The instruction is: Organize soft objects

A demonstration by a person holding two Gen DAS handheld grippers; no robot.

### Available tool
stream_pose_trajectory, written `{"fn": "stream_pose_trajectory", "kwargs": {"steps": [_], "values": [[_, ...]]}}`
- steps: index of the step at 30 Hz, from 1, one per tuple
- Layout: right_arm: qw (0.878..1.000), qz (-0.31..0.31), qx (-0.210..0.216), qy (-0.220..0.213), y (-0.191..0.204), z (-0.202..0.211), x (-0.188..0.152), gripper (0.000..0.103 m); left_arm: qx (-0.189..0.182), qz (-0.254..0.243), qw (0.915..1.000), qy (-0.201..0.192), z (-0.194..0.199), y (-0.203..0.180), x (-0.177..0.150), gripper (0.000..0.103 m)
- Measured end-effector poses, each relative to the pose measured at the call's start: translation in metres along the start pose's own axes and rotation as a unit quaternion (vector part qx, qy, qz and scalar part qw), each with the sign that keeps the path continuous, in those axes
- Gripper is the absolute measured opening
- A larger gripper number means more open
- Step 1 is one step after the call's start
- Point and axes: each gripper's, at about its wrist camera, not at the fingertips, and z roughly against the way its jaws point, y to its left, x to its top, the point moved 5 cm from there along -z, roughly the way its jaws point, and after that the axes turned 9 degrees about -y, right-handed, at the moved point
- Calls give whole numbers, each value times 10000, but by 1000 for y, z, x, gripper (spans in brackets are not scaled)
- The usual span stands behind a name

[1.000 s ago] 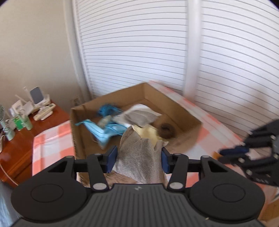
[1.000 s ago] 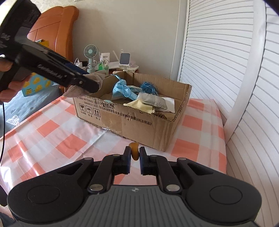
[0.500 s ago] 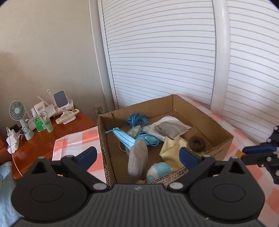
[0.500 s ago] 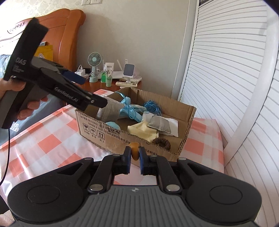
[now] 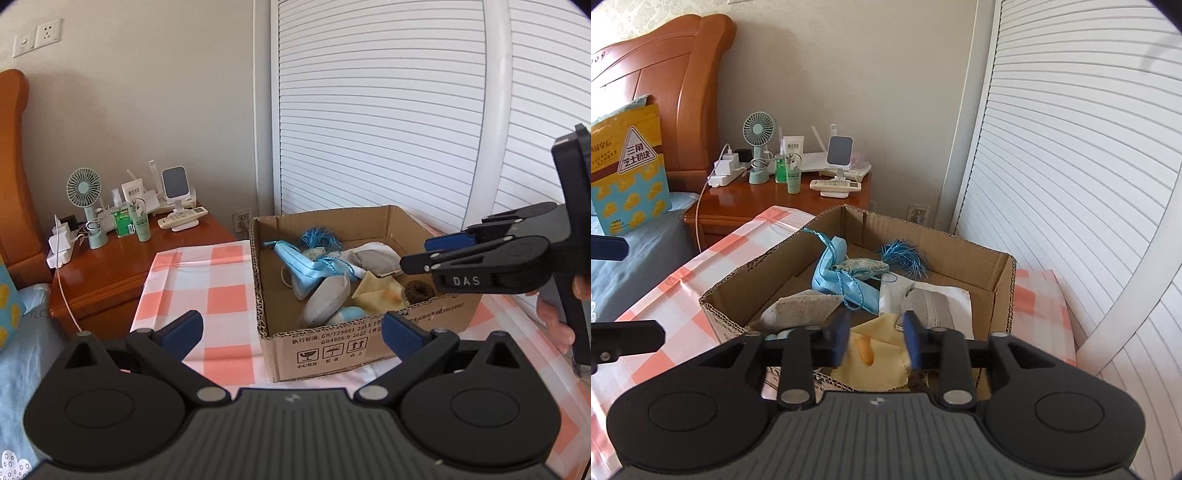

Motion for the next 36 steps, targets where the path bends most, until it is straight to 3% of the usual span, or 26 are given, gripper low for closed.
{"fn": "stream_pose_trajectory", "kwargs": {"steps": [1, 3, 6, 9, 14, 23, 36], "values": [[10000, -38, -79, 32, 1, -1, 0, 74, 13, 11, 10000, -3, 3, 0, 0, 102], [9997, -125, -205, 7, 0, 1, -1, 95, 41, 43, 10000, 16, 6, 1, 1, 102], [9993, -293, -229, -50, -1, 14, -4, 103, 167, 7, 9996, 209, 6, 0, 1, 102], [9987, -356, -363, 83, -1, 30, -9, 103, 346, -108, 9990, 254, 7, -5, 1, 102], [9921, -514, -985, 586, 1, 58, -24, 103, 204, -100, 9993, 281, 13, -22, 4, 102], [9797, -1120, -1533, 643, -6, 103, -43, 103, 252, -250, 9983, 466, 17, -45, 4, 102], [9770, -1370, -1541, 542, -11, 114, -45, 103, 292, -301, 9978, 504, 21, -52, 4, 102]]}}
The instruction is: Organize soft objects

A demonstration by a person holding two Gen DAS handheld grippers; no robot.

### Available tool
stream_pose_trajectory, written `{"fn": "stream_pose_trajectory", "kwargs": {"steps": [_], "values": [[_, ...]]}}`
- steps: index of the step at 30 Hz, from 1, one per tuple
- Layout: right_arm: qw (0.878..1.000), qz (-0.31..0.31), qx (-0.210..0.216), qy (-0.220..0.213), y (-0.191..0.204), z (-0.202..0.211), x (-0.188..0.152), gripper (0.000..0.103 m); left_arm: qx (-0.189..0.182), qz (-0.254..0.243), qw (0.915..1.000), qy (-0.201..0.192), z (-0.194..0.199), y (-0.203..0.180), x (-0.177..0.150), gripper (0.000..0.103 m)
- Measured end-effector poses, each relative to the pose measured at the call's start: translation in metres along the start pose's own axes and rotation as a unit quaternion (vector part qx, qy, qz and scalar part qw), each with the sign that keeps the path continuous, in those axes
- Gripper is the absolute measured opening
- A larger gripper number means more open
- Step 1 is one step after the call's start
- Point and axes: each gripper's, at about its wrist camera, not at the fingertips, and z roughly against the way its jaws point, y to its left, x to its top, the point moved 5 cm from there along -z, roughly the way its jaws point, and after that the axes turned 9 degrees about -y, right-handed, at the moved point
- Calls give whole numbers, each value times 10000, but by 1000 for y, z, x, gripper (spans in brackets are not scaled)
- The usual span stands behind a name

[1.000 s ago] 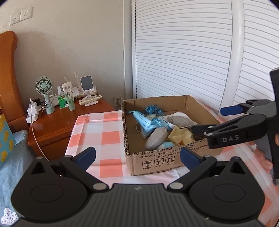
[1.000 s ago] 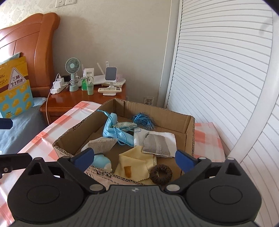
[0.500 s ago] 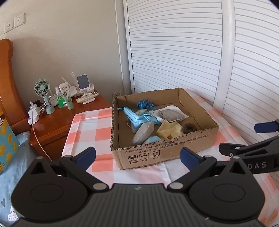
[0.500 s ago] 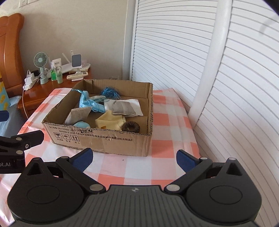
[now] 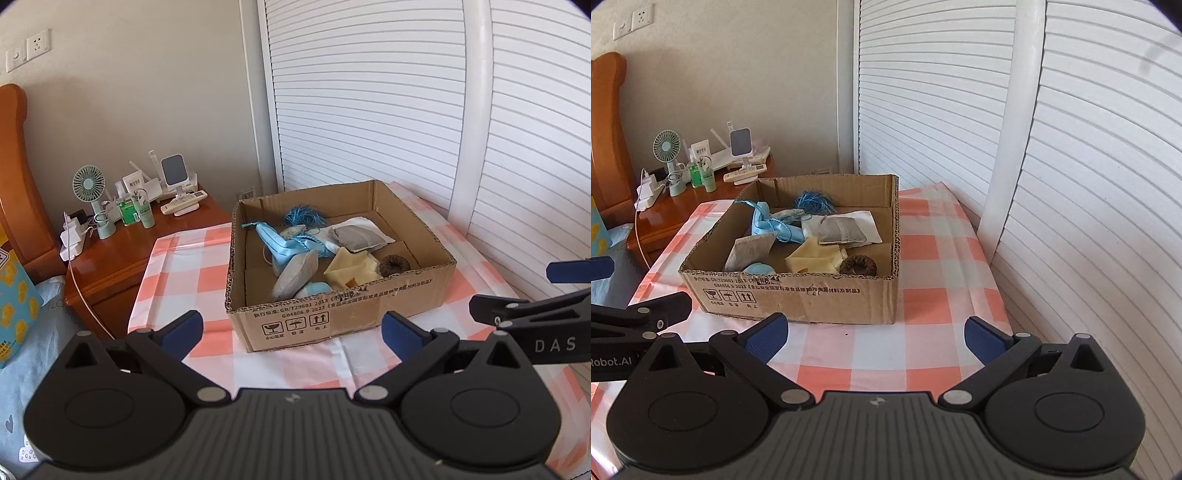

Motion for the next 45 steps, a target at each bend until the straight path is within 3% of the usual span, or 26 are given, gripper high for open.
{"fn": "stream_pose_trajectory", "kwargs": {"steps": [45], "values": [[9999, -105, 67, -113, 1, 10, 1, 103, 42, 2, 10000, 24, 1, 3, 1, 102]]}}
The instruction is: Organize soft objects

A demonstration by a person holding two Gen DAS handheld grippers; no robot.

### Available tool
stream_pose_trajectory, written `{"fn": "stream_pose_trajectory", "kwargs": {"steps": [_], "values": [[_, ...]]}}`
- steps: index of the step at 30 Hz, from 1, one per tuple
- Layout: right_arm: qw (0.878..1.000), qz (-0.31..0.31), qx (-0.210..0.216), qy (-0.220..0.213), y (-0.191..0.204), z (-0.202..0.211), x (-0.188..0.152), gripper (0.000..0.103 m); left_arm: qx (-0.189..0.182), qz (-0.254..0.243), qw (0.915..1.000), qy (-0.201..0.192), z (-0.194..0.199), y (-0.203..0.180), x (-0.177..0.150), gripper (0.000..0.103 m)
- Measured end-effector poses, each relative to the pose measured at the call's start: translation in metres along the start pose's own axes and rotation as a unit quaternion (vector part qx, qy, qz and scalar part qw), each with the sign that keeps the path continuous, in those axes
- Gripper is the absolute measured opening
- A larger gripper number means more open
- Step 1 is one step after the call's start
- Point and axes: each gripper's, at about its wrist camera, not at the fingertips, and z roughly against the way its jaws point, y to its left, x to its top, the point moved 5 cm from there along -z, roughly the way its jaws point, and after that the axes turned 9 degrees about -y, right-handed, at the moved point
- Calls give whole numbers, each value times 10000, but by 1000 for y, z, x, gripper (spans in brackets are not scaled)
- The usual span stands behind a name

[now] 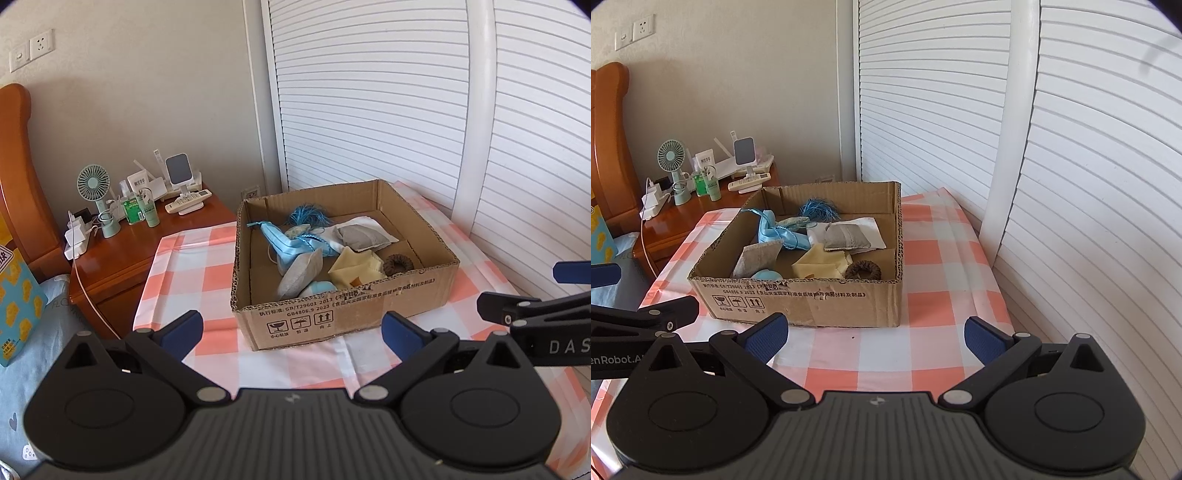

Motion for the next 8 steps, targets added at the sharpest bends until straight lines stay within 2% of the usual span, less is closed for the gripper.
{"fn": "stream_pose_trajectory", "kwargs": {"steps": [8], "values": [[10000, 1, 6, 0, -1, 1, 0, 103, -22, 24, 10000, 11, 2, 0, 1, 102]]}}
